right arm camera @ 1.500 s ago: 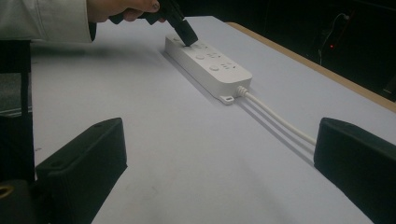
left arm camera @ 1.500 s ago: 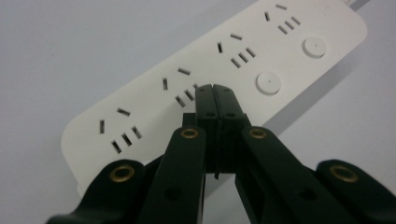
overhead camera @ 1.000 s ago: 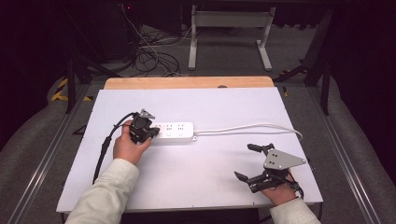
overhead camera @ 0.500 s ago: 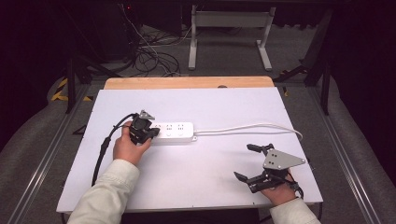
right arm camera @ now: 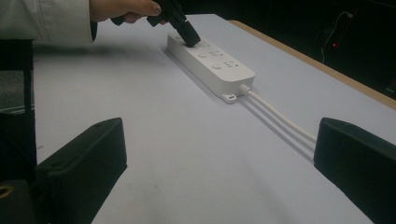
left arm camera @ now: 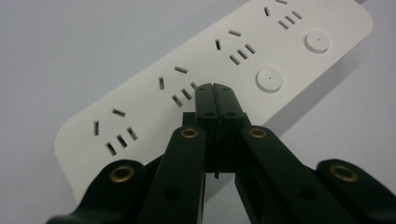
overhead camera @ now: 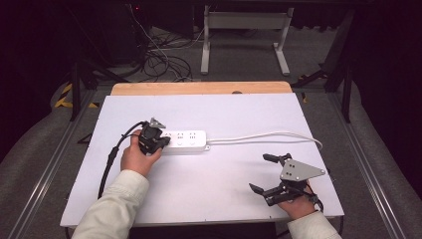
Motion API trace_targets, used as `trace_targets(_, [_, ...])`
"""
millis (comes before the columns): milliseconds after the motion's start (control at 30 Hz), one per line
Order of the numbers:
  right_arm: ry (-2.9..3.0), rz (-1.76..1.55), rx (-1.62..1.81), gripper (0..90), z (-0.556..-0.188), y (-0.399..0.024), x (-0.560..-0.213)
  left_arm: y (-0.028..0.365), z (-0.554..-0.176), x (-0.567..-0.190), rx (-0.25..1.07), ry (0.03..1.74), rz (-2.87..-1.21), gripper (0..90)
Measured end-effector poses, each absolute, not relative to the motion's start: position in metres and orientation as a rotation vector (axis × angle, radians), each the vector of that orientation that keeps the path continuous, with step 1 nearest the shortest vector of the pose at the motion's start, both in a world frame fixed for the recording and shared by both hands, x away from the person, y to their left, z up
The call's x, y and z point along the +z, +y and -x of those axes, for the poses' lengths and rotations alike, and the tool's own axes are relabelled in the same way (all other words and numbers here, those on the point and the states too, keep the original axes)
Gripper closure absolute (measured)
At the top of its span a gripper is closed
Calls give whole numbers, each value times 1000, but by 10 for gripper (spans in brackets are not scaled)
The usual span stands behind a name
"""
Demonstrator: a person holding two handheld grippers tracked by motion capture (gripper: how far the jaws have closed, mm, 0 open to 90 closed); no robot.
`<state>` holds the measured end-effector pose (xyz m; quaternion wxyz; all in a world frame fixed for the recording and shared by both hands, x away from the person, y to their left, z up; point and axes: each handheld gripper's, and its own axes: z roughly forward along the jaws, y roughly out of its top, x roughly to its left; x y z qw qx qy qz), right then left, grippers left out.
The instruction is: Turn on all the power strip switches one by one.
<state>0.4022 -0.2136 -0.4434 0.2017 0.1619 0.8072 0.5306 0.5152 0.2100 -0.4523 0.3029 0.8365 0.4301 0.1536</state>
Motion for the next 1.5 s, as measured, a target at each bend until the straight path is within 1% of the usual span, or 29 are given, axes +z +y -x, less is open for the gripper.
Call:
trace_targets(133, [2249,-460,1486,32,-403,-214,-443,209,-515,-445,383,1123,-2198,900])
trace_targets(233, [2250,-459,1484,32,-403,-214,-443,207,-513,-434,350,1106,-2129,900])
trace_targets(333, [2252,-458,1483,32,-403,-214,-443,197,-510,-430,403,1072,-2196,900])
trace_targets(567, [2247,-456,1488,31,-402,-215,-443,176,-512,-439,387,1040,-2227,900])
trace_targets(700, [2252,-454,1487,32,-403,-215,-443,168,-515,-441,402,1031,-2244,900])
trace_targets(1067, [2252,-451,1488,32,-403,-215,-443,168,-520,-444,420,1072,-2256,900])
trace_targets(1500, [2256,-451,1486,32,-403,-215,-443,169,-521,-447,411,1071,-2266,900])
